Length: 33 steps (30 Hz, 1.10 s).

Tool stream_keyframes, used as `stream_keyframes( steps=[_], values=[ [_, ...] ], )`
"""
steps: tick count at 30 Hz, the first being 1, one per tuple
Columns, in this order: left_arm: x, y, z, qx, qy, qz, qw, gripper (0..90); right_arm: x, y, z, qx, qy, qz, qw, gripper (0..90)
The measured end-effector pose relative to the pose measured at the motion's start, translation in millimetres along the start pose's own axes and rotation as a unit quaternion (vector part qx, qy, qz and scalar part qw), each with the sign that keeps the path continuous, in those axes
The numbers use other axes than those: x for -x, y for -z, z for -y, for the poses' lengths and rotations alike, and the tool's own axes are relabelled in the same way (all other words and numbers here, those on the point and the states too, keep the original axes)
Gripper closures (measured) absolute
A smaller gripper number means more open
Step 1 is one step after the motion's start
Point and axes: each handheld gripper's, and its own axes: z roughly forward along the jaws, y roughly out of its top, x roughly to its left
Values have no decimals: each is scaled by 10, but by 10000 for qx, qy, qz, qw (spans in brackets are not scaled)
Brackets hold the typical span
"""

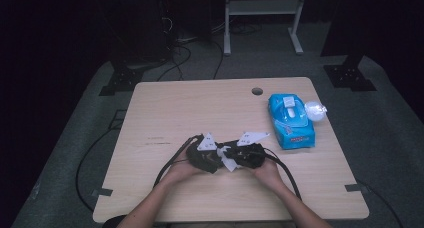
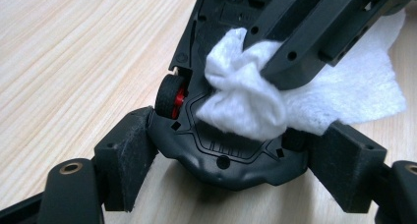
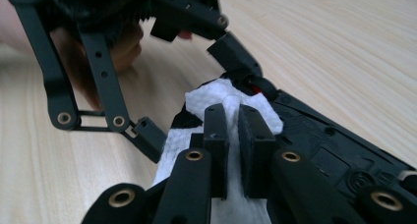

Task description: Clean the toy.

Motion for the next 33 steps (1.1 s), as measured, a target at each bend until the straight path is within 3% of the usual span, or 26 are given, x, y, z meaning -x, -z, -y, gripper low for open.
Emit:
stream_keyframes(
  steps=[9,12,14,17,24,27,33],
  values=[
    [8,-16,8,34,-40,-53,10000,220,143,164,85,65,-297,180,9994,822],
    [21,-16,13,54,-49,-75,9999,222,97,129,68,57,-243,146,9996,824],
    [16,-15,19,73,-49,-74,9999,223,0,32,39,11,-78,-28,10000,822],
    [7,-15,36,115,-16,-29,9999,220,-24,24,13,-104,73,-32,9999,822],
    [14,-43,41,19,-111,-45,9999,199,70,73,52,-51,-97,-66,9999,822],
    [19,-40,37,38,-132,-96,9999,230,89,74,56,-38,-158,-80,9998,822],
    [48,-32,20,-5,-247,-198,9995,236,67,70,28,-119,-57,-47,9999,824]
  ],
)
